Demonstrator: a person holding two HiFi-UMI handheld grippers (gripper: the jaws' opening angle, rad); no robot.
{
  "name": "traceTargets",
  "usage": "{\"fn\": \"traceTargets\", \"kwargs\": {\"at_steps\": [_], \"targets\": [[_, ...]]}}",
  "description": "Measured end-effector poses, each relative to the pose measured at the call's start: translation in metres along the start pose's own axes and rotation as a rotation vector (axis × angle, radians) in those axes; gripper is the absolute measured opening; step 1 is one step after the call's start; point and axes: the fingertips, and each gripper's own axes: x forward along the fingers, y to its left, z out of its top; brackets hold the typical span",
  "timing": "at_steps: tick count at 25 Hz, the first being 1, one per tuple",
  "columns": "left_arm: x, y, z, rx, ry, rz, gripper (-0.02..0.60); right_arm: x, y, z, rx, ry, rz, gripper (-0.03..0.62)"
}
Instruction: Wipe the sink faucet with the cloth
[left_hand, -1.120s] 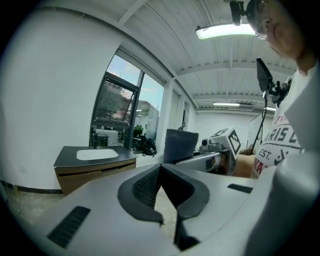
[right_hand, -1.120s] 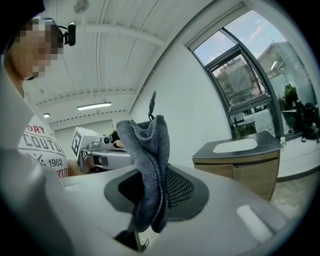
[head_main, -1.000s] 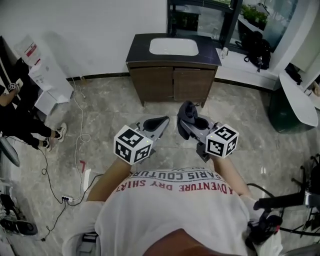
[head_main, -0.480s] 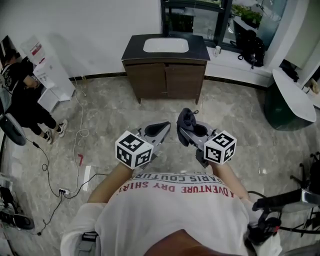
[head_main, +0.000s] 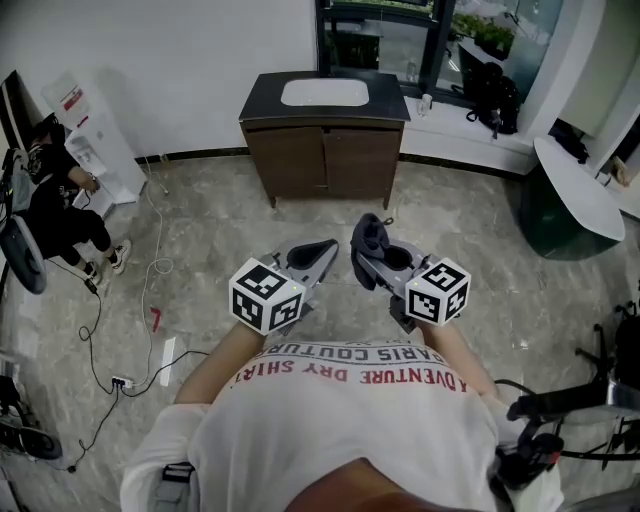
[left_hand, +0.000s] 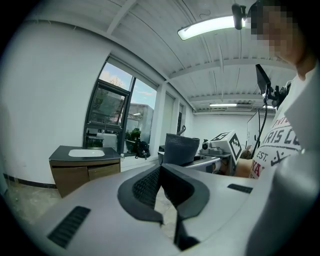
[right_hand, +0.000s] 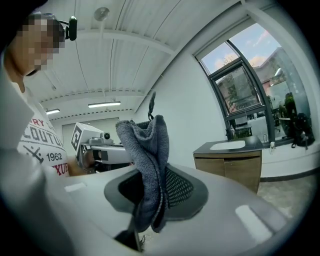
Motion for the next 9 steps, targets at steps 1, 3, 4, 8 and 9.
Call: {"fn": "traceTargets", "kwargs": {"at_steps": [1,3,4,8,9], "targets": [[-0.003,-0.003,-0.003,0.001,-0.002,-0.001,0.002,-0.002,0.004,-0.003,0.0,0.001,0.0,0.078],[-0.006,-0.009,-0.006,0.002,-0.006,-0.004,0.002,-0.005,0.008,-0.007,0.002,0.003,-0.001,0.078],[-0.008,-0.011,-0.006,0.002,-0.008,-0.004,0.0,-0.007,0.009,-0.006,0.003,0.002,-0.002,0.078],[-0.011,-0.015,-0.004,0.001,-0.009,0.003,0.0,-0.01,0.012,0.0,-0.004,0.001,0.0,0.078],[-0.011,-0.015,-0.005,0.0,-0.009,0.006,0.0,-0.011,0.013,0.001,-0.008,0.002,0.001,0.078]]}}
